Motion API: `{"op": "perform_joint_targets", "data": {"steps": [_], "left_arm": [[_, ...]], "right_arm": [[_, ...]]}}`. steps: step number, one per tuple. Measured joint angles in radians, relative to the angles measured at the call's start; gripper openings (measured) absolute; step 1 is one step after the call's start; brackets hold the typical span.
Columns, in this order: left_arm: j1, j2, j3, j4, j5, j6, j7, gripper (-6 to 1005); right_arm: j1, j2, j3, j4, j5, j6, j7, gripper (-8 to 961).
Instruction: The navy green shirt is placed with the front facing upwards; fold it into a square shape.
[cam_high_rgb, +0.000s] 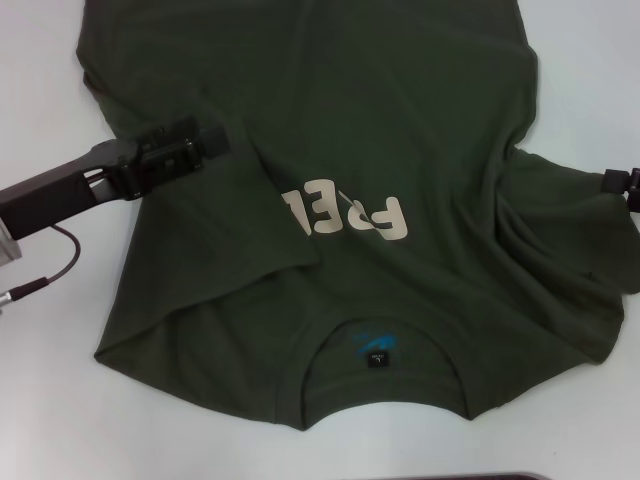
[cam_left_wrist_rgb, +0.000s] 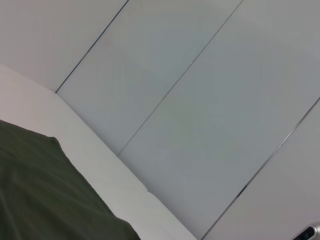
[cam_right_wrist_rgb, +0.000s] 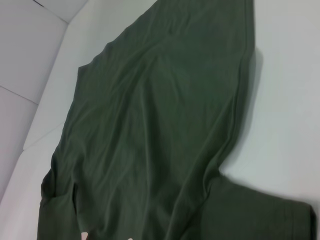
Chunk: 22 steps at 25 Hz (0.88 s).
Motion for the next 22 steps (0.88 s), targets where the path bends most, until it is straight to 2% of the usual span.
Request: {"op": "perform_joint_targets", "data": {"steps": [12, 18, 22], "left_arm": [[-0.001, -0.002, 0.0, -0.009, 0.0, -0.01, 0.011, 888], [-0.001, -0.003, 0.003, -0.016, 0.0, -0.015, 0.011, 888], [-0.003, -0.003, 0.003, -0.018, 0.0, -0.015, 0.011, 889]], "right_arm": [[0.022, 0.001, -0.003, 0.054, 0.0, 0.044, -0.031, 909], [0.026, 0.002, -0.037, 0.066, 0.0, 0.064, -0.026, 905], [0.02, 0.002, -0.036, 0.068, 0.001, 0.074, -0.025, 792]]}}
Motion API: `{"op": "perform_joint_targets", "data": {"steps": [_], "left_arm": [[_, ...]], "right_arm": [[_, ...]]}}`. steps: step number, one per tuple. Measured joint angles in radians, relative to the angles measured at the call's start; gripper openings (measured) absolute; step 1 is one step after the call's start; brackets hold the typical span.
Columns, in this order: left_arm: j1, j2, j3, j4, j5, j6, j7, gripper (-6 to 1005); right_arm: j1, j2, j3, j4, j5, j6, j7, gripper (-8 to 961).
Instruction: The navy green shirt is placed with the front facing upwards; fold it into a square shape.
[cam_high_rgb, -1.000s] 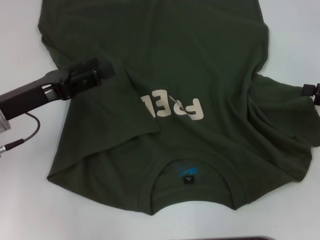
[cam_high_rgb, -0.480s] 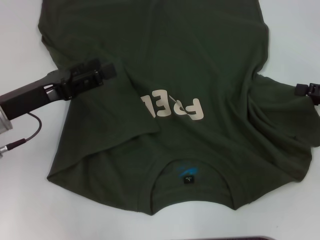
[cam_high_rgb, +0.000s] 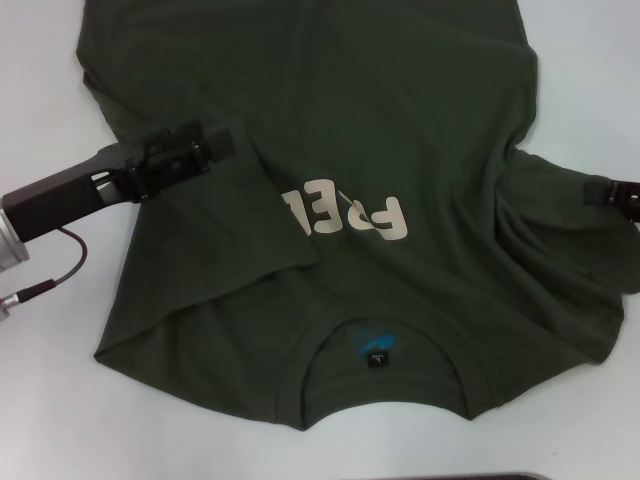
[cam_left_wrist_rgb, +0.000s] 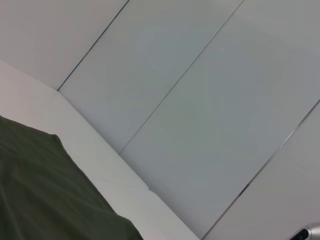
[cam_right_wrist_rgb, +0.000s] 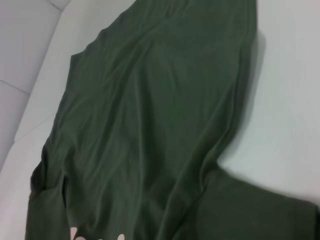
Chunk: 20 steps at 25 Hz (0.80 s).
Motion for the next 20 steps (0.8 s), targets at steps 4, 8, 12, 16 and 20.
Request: {"op": "perform_joint_targets", "data": {"steps": [4, 8, 12, 16, 20], "left_arm": [[-0.001, 0.0, 0.0, 0.0, 0.0, -0.001, 0.0, 889], [0.0, 0.0, -0.001, -0.001, 0.0, -0.002, 0.0, 889], [0.0, -0.002, 0.0, -0.002, 0.0, -0.011, -0.001, 888], [0.0, -0.005, 0.0, -0.003, 0.0, -0.012, -0.001, 889], [0.001, -0.006, -0.001, -0.003, 0.0, -0.013, -0.001, 888]], "right_arm": [[-0.007, 0.0, 0.008, -0.002, 0.004, 0.005, -0.006, 639], [-0.008, 0.0, 0.008, -0.005, 0.004, 0.006, -0.008, 446], [-0.008, 0.0, 0.009, -0.009, 0.004, 0.006, -0.009, 246], [-0.008, 0.0, 0.012, -0.011, 0.005, 0.006, -0.009, 40], [-0.015, -0.004, 0.053, -0.014, 0.009, -0.019, -0.029, 28]]}}
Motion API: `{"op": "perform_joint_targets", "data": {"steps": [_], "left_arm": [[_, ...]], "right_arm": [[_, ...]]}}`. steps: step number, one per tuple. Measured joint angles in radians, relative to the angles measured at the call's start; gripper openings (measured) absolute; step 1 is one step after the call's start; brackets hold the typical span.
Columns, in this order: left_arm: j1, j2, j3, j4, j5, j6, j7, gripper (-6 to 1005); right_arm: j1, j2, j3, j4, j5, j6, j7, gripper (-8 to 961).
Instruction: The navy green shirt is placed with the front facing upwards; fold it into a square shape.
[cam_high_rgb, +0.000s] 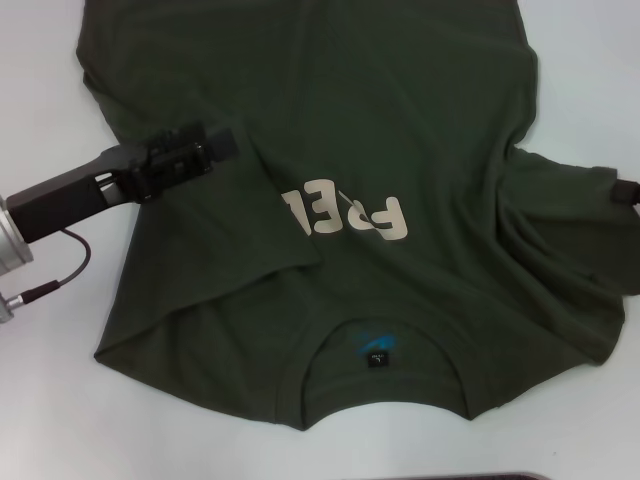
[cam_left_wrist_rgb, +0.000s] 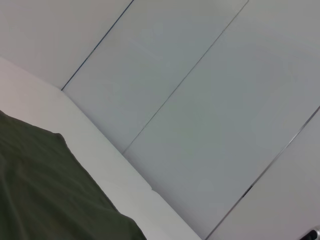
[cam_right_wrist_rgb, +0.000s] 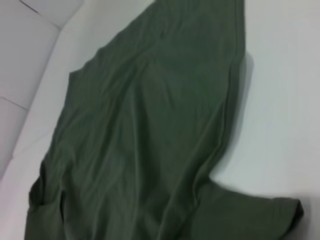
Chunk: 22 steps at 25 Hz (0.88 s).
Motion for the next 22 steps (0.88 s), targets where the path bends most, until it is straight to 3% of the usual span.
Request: {"op": "perform_joint_targets", "data": {"steps": [13, 22], "left_arm": [[-0.001, -0.006, -0.001, 0.0, -0.003, 0.0, -0.006, 888], [-0.008, -0.008, 0.001, 0.0, 0.0, 0.0, -0.007, 888]], "right_arm": [[-0.038, -0.014, 0.102, -0.04, 0.004, -0.084, -0.016, 10], [0.022, -0.004, 0.109, -0.055, 0.004, -0.135, -0.014, 11]]}}
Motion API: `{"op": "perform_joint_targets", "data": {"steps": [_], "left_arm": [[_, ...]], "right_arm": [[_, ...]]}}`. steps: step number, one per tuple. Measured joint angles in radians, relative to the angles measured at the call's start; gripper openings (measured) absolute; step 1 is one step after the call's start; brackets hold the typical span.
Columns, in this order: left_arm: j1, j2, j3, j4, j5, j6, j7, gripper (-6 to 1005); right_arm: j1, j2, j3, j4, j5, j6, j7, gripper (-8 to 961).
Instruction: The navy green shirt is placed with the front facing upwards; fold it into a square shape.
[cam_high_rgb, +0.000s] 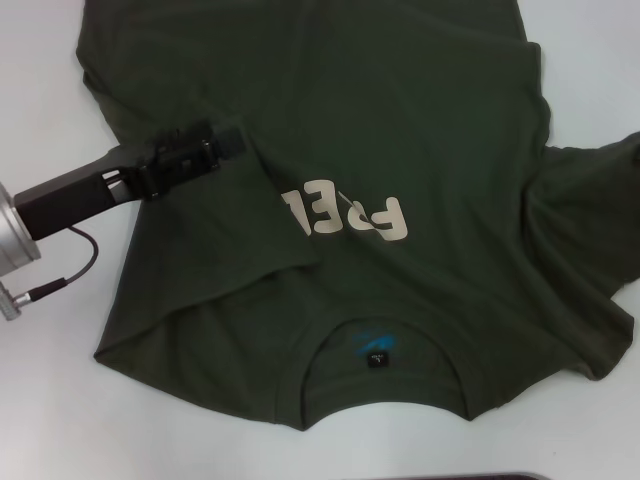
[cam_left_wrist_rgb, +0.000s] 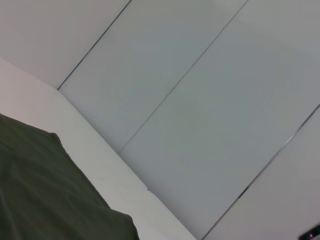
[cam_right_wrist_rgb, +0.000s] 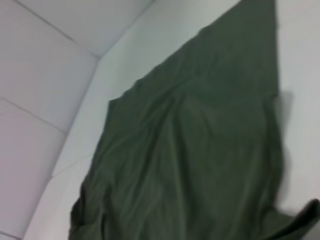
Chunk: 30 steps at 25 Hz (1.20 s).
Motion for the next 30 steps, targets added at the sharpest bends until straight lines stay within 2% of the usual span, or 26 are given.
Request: {"op": "perform_joint_targets", "data": {"steps": [7, 15, 25, 30], "left_arm": [[0.0, 0.0, 0.0, 0.0, 0.0, -0.01, 0.0, 888], [-0.005, 0.0, 0.0, 0.0, 0.0, -0.013, 0.001, 889], [-0.007, -0.001, 0.0, -0.002, 0.0, -0.037, 0.001, 889], [-0.01, -0.002, 0.002, -0.003, 0.0, -0.048, 0.001, 889]], "right_arm": [[0.054, 0.01, -0.016, 0.006, 0.0, -0.006, 0.005, 10], [0.13, 0.053, -0.08, 0.011, -0.003, 0.015, 0.005, 11], [0.18, 0.112, -0.168, 0.015, -0.001, 0.156, 0.001, 14], [0.2, 0.124, -0.191, 0.038, -0.001, 0.21, -0.003, 17]]}}
